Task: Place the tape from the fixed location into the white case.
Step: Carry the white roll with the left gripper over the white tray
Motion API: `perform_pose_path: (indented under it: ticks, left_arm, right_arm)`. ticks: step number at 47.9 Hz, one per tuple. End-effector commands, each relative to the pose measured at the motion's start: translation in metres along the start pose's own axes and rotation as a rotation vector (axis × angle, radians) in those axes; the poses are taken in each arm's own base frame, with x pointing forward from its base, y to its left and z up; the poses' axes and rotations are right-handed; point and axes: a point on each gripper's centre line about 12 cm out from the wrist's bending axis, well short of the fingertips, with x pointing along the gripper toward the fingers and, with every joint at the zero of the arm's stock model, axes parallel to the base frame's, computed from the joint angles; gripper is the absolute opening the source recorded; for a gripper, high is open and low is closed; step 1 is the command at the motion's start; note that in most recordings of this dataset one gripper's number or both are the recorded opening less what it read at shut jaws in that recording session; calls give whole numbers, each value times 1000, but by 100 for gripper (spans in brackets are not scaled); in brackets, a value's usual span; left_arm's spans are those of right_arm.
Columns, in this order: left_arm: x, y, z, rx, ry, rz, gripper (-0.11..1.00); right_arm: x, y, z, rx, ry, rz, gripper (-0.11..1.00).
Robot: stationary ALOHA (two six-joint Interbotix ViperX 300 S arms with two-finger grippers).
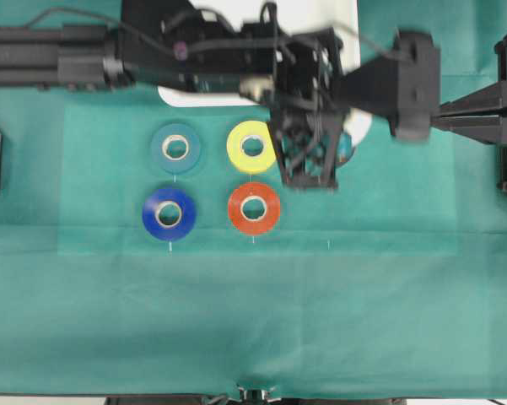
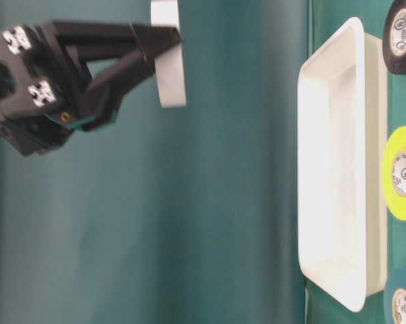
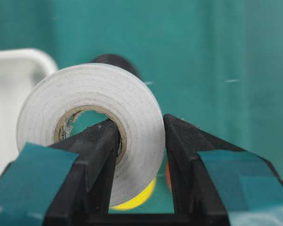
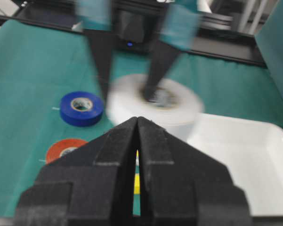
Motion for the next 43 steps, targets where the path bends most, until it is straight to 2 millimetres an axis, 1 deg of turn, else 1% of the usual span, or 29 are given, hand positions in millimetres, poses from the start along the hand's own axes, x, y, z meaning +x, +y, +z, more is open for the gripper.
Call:
perform_pose_path:
  ticks: [1, 7, 12, 22, 31, 43]
  left_arm:
    - [-33, 19, 2, -30, -63, 25, 28]
    - [-35, 43, -6, -74, -48, 50, 28]
    - [-35, 64, -18, -116, -27, 70, 28]
    - [-37, 93, -35, -175, -10, 103, 28]
    - [-37, 105, -45, -201, -8, 118, 28]
    - [-37, 105, -48, -202, -10, 117, 28]
  right_arm:
    - [2, 0, 12, -3, -26, -2, 0]
    - [2, 0, 12, -3, -26, -2, 0]
    - [2, 0, 12, -3, -25, -2, 0]
    - [2, 0, 12, -3, -25, -2, 0]
    - [2, 0, 12, -3, -25, -2, 0]
    - [2, 0, 12, -6, -25, -2, 0]
